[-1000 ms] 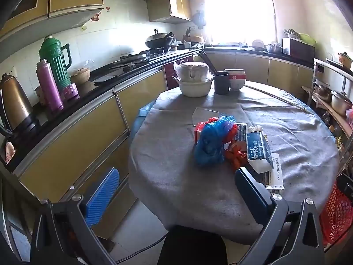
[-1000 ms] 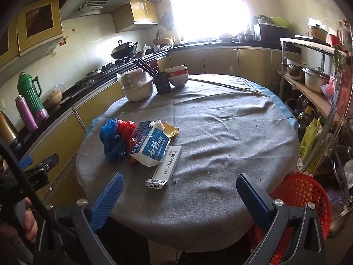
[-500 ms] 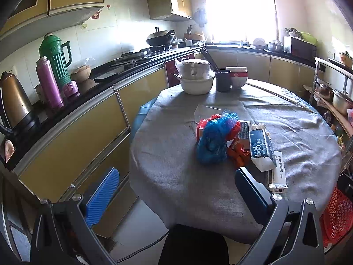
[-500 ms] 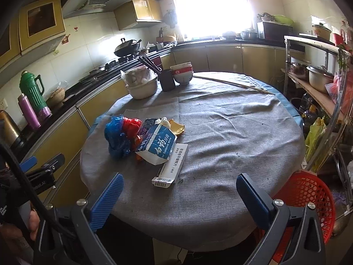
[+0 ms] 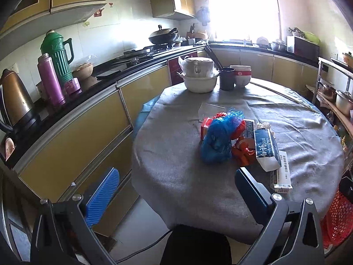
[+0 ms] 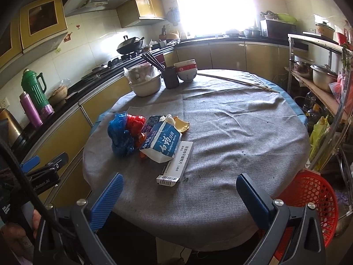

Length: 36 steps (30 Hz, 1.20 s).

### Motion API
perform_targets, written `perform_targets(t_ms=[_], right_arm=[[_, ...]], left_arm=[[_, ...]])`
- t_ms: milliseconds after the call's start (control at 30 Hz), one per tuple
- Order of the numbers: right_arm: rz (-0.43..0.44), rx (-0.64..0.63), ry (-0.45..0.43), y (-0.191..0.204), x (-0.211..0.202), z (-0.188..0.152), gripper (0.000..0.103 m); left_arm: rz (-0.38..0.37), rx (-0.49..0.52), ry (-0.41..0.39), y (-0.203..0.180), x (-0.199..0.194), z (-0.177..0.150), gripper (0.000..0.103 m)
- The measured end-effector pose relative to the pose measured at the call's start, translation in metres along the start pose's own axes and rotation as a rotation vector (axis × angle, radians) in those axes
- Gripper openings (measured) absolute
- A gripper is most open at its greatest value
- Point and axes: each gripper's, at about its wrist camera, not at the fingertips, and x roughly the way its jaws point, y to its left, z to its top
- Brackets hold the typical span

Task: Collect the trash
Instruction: 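Move both tools toward the trash pile on the table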

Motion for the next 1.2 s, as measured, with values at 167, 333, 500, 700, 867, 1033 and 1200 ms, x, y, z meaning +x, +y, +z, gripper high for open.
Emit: perform_targets(t_ms=[167,333,500,700,867,1033,1200], right_arm=[[-0.013,-0.027,0.007,0.001,0.007,0.001,0.103],[0.008,-0.027,0.0,0.004,0.017,0.004,0.103],[0.026,-0.03,0.038,0.008,0.039,0.007,0.103],[0.07,0.007,0.135,0.009,0.083,0.005,0.103],[0.09,0.031,0.166,0.011,0.114,0.005,0.099],[0.067,0.041,0.195,0.01,0.14,0.007,0.087],[0.015,0.034,0.261,0.008,0.165,0.001,0.06]], left_arm=[[0.009,-0.003,0.006,0.001,0.005,-0.002,0.103],[0.023,-0.011,0.024,0.005,0.016,-0.004,0.103],[0.047,-0.023,0.059,0.012,0.035,-0.008,0.103],[0.075,-0.043,0.121,0.021,0.064,-0.015,0.103],[0.085,-0.056,0.156,0.025,0.082,-0.017,0.103],[0.083,-0.045,0.16,0.022,0.091,-0.013,0.103],[0.069,-0.031,0.145,0.018,0.093,-0.006,0.103]])
